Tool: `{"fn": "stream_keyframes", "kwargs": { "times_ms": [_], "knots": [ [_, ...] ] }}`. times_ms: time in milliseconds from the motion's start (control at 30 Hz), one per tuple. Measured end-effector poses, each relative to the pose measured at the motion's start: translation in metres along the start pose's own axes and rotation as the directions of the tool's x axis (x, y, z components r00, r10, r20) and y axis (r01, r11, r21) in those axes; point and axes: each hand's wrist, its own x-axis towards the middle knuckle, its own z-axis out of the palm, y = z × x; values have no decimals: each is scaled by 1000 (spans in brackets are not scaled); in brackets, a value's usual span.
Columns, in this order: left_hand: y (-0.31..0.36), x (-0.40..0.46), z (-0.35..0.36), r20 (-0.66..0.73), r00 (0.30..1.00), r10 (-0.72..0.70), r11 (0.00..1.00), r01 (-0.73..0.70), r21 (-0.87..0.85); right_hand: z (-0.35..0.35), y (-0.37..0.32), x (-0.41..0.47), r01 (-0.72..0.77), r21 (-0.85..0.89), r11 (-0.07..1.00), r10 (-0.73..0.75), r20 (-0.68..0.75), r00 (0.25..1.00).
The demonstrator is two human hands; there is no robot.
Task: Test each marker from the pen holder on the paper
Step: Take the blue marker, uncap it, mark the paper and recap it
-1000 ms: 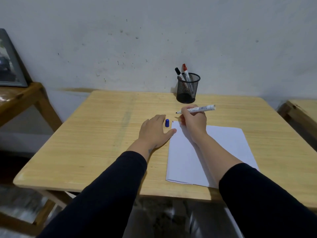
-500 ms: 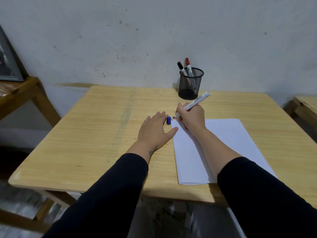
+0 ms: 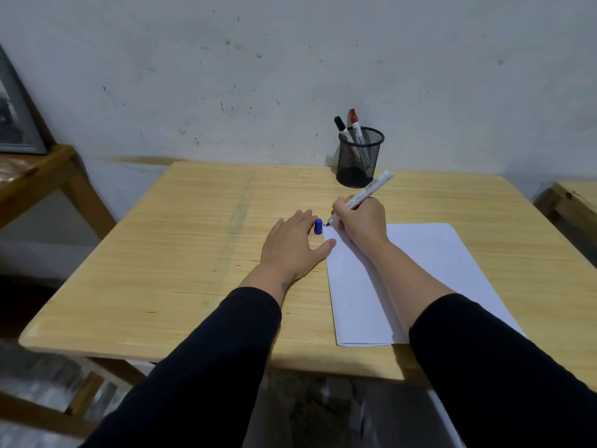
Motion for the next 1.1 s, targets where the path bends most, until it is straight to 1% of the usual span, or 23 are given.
{"fn": "stream_keyframes", "kwargs": {
  "times_ms": [100,167,233,267,300,333,400,500,567,600,633,667,700,733,767,833,933,1000,1100],
  "knots": [
    [-1,1,2,-7,1000,-11,1000,11,2,-7,-3,0,-79,202,976,77,21,997],
    [0,1,-1,23,1000,-16,998,18,-55,-14,-6,0,-140,327,934,126,64,990],
    [0,0,-11,32,999,-4,986,9,-169,-26,-12,2,-180,341,922,144,129,981],
    [-1,1,-17,7,1000,22,980,-20,-200,-32,-14,4,-202,324,924,156,162,974],
    [-2,2,-23,-32,997,64,981,-69,-184,-38,-17,6,-231,318,920,175,195,965],
    [-2,3,-29,-66,991,114,984,-122,-131,-44,-19,9,-268,331,905,200,225,954],
    [-1,7,-37,-75,979,189,982,-190,-10,-53,-22,14,-335,391,857,241,272,932],
    [4,13,-38,-14,974,227,968,-223,118,-61,-25,14,-362,422,831,253,294,922],
    [6,15,-36,-5,981,195,973,-193,125,-66,-24,11,-350,420,837,226,317,921],
    [6,16,-36,-29,987,156,987,-155,54,-68,-24,9,-337,415,845,204,332,921],
    [7,17,-36,-82,992,91,991,-98,-94,-71,-25,7,-316,414,854,177,340,924],
    [9,19,-39,-141,990,-1,956,-40,-289,-73,-26,5,-290,426,857,147,337,930],
    [13,20,-42,-187,978,-92,878,-9,-479,-76,-29,4,-266,459,848,119,324,939],
    [17,22,-48,-212,965,-155,789,-8,-614,-79,-33,3,-248,509,824,96,306,947],
    [22,24,-53,-219,959,-179,725,-22,-688,-82,-37,2,-237,567,789,80,289,954],
    [31,26,-64,-205,965,-166,629,-57,-775,-88,-48,0,-217,651,727,47,268,962],
    [43,26,-76,-199,969,-149,506,-99,-857,-94,-62,-6,-181,712,679,-15,259,966],
    [49,25,-80,-203,969,-141,478,-113,-871,-98,-68,-11,-166,735,657,-42,256,966],
    [54,23,-83,-199,973,-120,456,-124,-881,-102,-74,-18,-149,740,656,-67,253,965]
  ]
}}
